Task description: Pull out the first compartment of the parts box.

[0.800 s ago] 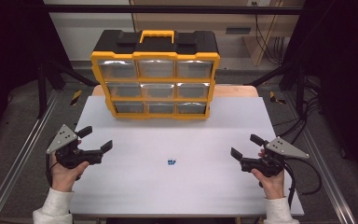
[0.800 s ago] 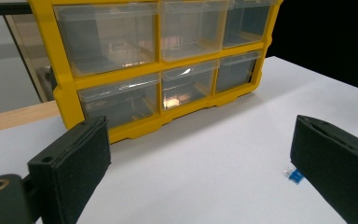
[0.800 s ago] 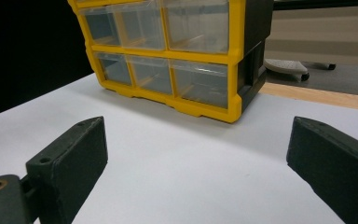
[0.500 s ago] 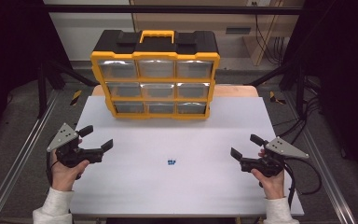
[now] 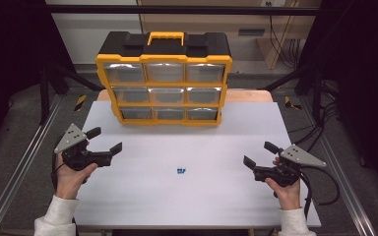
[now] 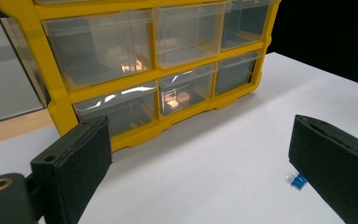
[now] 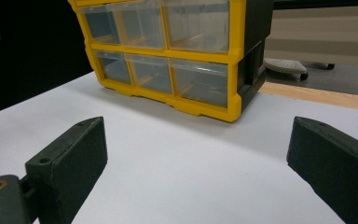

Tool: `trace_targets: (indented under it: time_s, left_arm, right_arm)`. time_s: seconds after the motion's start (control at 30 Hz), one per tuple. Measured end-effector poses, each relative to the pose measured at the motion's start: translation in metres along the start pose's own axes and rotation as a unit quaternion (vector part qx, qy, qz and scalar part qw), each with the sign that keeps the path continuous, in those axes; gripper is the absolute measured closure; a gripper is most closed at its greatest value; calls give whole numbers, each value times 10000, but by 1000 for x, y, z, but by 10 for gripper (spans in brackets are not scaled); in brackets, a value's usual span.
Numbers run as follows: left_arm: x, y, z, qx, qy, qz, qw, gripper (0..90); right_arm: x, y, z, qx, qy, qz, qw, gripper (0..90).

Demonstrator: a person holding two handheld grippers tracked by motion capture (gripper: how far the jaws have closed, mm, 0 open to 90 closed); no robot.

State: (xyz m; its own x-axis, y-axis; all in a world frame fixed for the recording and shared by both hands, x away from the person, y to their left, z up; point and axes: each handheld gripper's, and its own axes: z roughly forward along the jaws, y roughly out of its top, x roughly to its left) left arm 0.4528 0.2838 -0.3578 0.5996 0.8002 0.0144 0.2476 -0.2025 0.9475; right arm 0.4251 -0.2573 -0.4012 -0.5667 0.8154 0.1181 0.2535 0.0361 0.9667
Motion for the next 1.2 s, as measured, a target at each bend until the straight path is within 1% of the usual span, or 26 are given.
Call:
trace_targets:
  time_s: [0.27, 0.3, 0.33, 0.37, 0.4, 0.47, 0.5, 0.53, 0.63, 0.67, 0.77, 0.9, 0.97, 1.0, 1.03, 1.1, 1.13, 1.2]
  left_arm:
    - [-1, 14, 3, -67, 9, 194, 9998, 54]
    - [-1, 14, 3, -67, 9, 194, 9998, 54]
    - [-2, 18, 3, -50, 35, 270, 9996, 54]
    - [-2, 18, 3, -50, 35, 270, 9996, 53]
    - [-2, 24, 3, -57, 71, 387, 9992, 53]
    - [-3, 29, 3, -27, 102, 500, 9987, 53]
    - [-3, 29, 3, -27, 102, 500, 9987, 53]
    - [-5, 34, 4, -15, 128, 600, 9981, 53]
    - [-6, 42, 4, 4, 143, 748, 9971, 53]
    - [-6, 44, 4, 27, 162, 825, 9965, 53]
    - [-6, 52, 5, 22, 210, 966, 9951, 53]
    - [-6, 60, 6, 15, 233, 1118, 9935, 53]
    - [-7, 64, 7, -16, 234, 1191, 9926, 53]
    - [-7, 66, 7, -27, 239, 1202, 9925, 53]
    - [-7, 68, 8, -31, 243, 1241, 9920, 53]
    - [-7, 72, 9, -41, 243, 1313, 9910, 53]
    - [-7, 73, 9, -48, 248, 1336, 9907, 52]
    - [-6, 76, 11, -33, 258, 1406, 9897, 52]
  right_arm:
    - [-1, 0, -1, 29, -13, -20, 10000, 50]
    - [-1, 0, -1, 24, -17, -14, 10000, 50]
    - [-1, 0, -2, 13, -17, -11, 10000, 50]
    - [-1, 0, -2, 13, -17, -11, 10000, 50]
    - [-1, 1, -2, -11, -10, 13, 10000, 50]
    - [-1, 1, -2, -14, -16, 17, 10000, 50]
    - [-1, 1, -2, -15, -24, 2, 10000, 50]
    - [0, 1, -2, -8, -33, 14, 10000, 50]
    - [-1, 1, -2, -18, -34, -12, 10000, 50]
    - [-1, 1, -2, -18, -32, -16, 10000, 50]
    - [0, 1, -2, -15, -37, -17, 10000, 49]
    - [-1, 2, -3, -7, -42, -8, 10000, 49]
    - [-1, 2, -3, -31, -9, -2, 10000, 49]
    - [-1, 2, -3, -30, -13, 3, 10000, 48]
    - [-1, 2, -3, -36, 0, -24, 10000, 49]
    - [0, 2, -3, -14, -15, 26, 10000, 48]
    - [0, 2, -3, 4, -23, -16, 10000, 48]
    - [0, 1, -2, 3, -14, -7, 10000, 47]
